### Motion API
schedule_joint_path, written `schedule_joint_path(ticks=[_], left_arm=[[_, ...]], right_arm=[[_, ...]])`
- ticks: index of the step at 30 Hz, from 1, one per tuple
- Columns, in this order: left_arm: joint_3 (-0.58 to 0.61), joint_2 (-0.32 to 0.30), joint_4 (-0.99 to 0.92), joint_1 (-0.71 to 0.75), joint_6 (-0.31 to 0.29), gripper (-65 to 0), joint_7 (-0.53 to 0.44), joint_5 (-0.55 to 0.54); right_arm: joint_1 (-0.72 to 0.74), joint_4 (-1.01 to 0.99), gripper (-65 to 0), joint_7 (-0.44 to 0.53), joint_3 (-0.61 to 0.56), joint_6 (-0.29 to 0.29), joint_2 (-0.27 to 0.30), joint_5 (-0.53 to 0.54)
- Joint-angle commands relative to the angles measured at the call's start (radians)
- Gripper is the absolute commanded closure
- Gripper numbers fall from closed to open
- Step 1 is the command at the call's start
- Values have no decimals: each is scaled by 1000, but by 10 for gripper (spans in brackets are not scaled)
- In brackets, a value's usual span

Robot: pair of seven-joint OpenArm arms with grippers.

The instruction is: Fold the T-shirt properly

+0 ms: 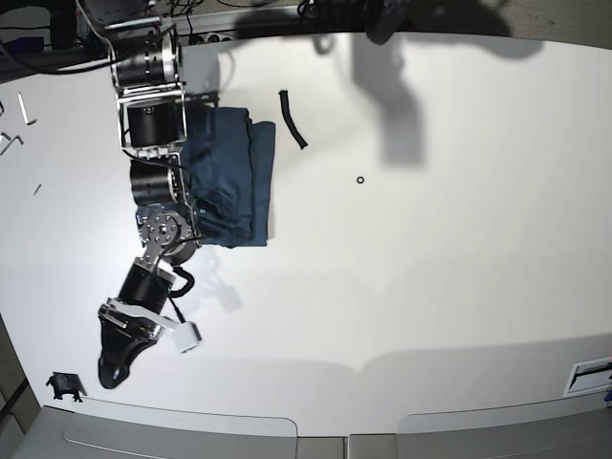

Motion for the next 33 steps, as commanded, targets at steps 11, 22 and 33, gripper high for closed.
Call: schedule_joint_path(ticks=[11,22,33], left_arm=[[2,8,5,11,-10,-81,-9,2],[2,7,5,11,-10,-81,-9,2],[2,7,5,11,-10,-81,-10,2]], right_arm=[[47,18,0,198,-71,-18,25,-16],[47,18,0,222,-71,-3,26,2],[47,18,0,856,-71,788,25,731]])
